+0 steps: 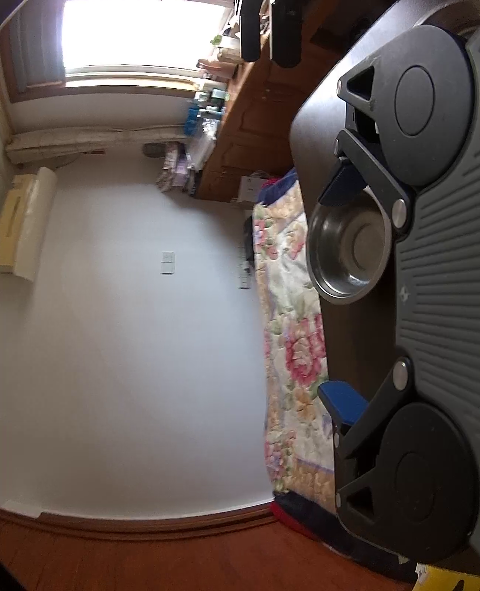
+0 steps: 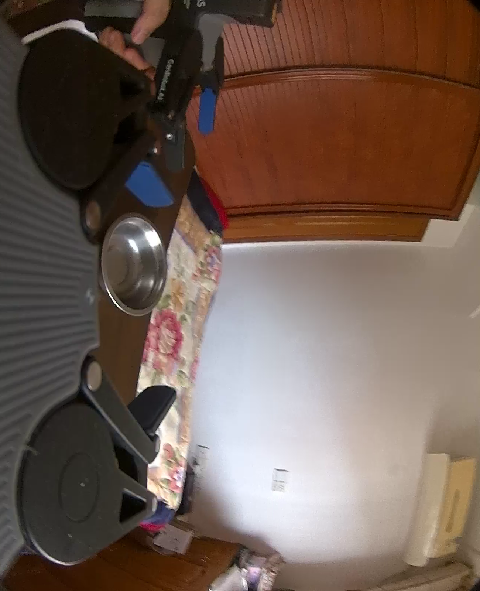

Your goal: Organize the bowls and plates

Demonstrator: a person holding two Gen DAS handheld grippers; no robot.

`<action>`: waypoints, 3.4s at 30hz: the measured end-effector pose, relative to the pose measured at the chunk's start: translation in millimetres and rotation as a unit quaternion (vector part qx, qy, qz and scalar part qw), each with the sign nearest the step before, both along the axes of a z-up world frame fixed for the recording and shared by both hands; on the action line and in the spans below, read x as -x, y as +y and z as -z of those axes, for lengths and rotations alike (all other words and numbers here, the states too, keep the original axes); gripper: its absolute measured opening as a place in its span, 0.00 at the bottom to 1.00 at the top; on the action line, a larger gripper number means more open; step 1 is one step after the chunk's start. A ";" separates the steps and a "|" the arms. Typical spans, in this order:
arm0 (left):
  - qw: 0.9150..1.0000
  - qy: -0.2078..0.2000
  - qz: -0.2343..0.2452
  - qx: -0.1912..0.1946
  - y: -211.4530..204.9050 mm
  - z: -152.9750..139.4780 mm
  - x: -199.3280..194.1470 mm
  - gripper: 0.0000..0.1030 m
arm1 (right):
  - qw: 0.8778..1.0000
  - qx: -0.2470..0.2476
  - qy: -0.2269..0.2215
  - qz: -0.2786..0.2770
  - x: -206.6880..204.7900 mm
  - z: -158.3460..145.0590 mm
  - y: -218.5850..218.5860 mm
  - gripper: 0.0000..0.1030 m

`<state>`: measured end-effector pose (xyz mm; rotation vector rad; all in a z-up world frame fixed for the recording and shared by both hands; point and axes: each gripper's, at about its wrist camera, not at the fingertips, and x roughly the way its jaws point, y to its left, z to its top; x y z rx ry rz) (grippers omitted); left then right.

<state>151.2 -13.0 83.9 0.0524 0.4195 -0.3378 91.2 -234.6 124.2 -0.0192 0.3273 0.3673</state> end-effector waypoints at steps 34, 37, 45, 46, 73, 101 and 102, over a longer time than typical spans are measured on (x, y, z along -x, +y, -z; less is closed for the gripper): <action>0.988 0.148 0.033 -0.037 -31.0 45.3 -95.6 0.30 | 0.960 -0.017 0.267 -0.087 -146.7 67.7 14.3 0.21; 0.990 0.135 0.031 -0.033 -31.9 37.9 -88.2 0.27 | 0.963 -0.018 0.259 -0.079 -142.1 64.3 14.3 0.17; 0.996 0.079 0.034 -0.028 -39.7 -0.8 -51.9 0.25 | 0.975 -0.024 0.215 -0.057 -117.4 39.3 2.9 0.12; 0.996 0.071 0.035 -0.028 -40.7 -6.6 -45.5 0.25 | 0.976 -0.025 0.209 -0.055 -113.6 35.0 1.6 0.12; 0.997 0.014 0.074 0.008 -49.3 -13.2 129.9 0.25 | 0.988 -0.056 0.138 -0.026 42.7 13.8 -28.0 0.12; 0.997 0.055 0.048 0.014 -53.5 52.7 142.2 0.27 | 0.993 -0.005 0.115 0.019 84.1 57.1 -4.4 0.13; 0.998 0.053 0.045 0.013 -54.7 53.2 142.6 0.27 | 0.994 -0.006 0.111 0.022 84.3 58.8 -5.3 0.13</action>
